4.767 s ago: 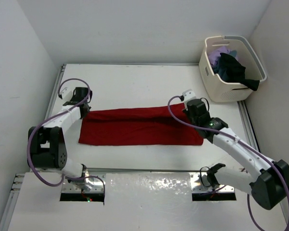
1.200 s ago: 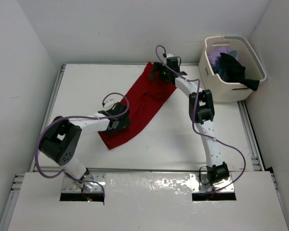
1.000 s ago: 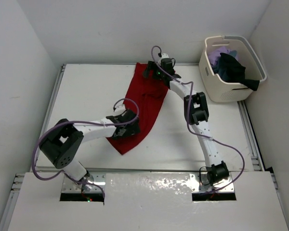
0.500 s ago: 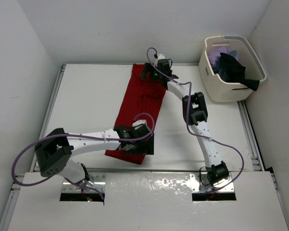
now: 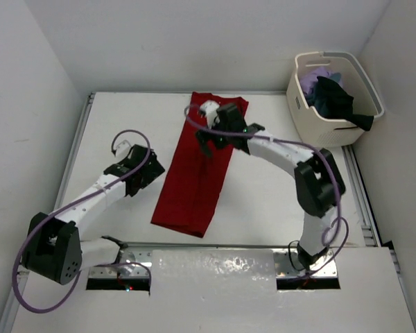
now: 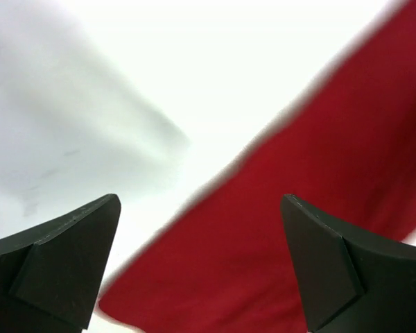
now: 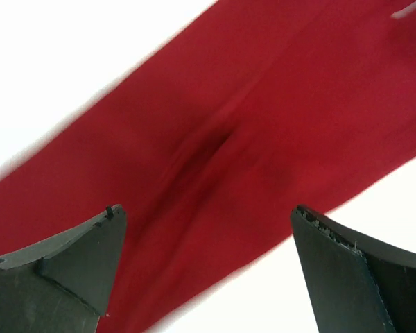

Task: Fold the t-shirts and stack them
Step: Rotate the tshirt 90 degrees, then grab the bottom of the folded rectangular tshirt with both arms

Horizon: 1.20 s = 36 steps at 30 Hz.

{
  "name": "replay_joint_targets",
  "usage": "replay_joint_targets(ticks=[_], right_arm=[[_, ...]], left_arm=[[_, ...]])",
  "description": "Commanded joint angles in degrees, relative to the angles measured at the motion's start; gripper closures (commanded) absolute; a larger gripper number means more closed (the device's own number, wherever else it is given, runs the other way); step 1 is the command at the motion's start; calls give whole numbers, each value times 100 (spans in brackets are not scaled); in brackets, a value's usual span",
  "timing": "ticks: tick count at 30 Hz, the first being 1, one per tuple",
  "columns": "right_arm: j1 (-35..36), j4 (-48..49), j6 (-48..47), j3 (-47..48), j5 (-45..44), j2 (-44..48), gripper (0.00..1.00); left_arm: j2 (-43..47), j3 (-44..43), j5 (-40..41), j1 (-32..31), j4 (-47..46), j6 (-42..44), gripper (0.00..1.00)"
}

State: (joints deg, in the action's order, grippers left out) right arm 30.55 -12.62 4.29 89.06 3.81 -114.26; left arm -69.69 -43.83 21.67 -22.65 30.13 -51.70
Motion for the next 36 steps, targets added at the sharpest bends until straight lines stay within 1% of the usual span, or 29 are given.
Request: replay_joint_targets(ticks=[1,3,4,5,7,8,10,11,12,14,16,18,20,23,26,27,29,30,31,32,33,34,35,36], right_arm=[[653,-92,-1009,-1849,170,1093,1],[1084,67,-992,-2452,339,1518,1],[1268,110,-1053,-2959,339,1703,1],[1713,-11,-1167,-3121,148,1966,1],[2129,-161,-1282,-3507,-222,2144,1],[2479,-214,-1282,-3587,-371,2275,1],[2815,-171,-1194,-3728,-661,2399,1],[3095,-118,-1194,-3755,-767,2460,1],[3254,-57,-1246,-3799,-1099,2591,1],[3675,145,-1317,-3966,-1330,2698,1],[3897,269,-1431,-4115,-1148,2751,1],[4178,593,-1527,-4220,-928,2716,1],[4380,752,-1493,-4265,-909,2585,1],[4547,945,-1458,-4309,-962,2382,2],[4557,1130,-1388,-4406,-996,2277,4],[4557,1165,-1353,-4458,-1066,2250,5],[4557,1253,-1317,-4537,-1198,2171,7],[4557,1384,-1300,-4564,-1190,2145,11],[4557,1350,-1274,-4555,-1190,2110,16],[4557,1394,-1195,-4564,-1242,2057,17],[4557,1455,-1194,-4651,-1251,2048,17],[4557,1577,-1194,-4695,-1278,2030,19],[4557,1622,-1168,-4748,-1408,1995,25],[4557,1623,-1168,-4722,-1462,1969,31]], left_arm=[[288,453,-522,402,274,143,0],[394,814,-742,437,249,134,0],[517,980,-1144,437,169,152,0],[579,1252,-1339,437,64,169,0],[658,1438,-1542,437,1,240,0],[676,1491,-1517,437,106,240,0],[746,1588,-1691,437,186,301,0],[781,1684,-1753,437,212,310,1],[799,1746,-1832,429,213,353,1],[852,1843,-1885,429,283,380,5],[904,1957,-1990,402,231,380,8],[922,2010,-2044,359,151,380,11],[887,2063,-2044,306,142,345,14],[834,2098,-2009,200,151,275,23],[826,2151,-1991,148,142,222,34],[834,2168,-1991,130,134,205,40],[834,2221,-1982,95,99,169,46],[843,2239,-1983,77,90,152,51],[852,2265,-1983,68,98,134,54],[861,2291,-1983,42,55,125,57],[861,2353,-1974,16,37,108,63],[861,2371,-1991,7,2,125,66],[835,2397,-2017,-2,-85,125,73],[817,2406,-2053,-11,-112,117,77]])
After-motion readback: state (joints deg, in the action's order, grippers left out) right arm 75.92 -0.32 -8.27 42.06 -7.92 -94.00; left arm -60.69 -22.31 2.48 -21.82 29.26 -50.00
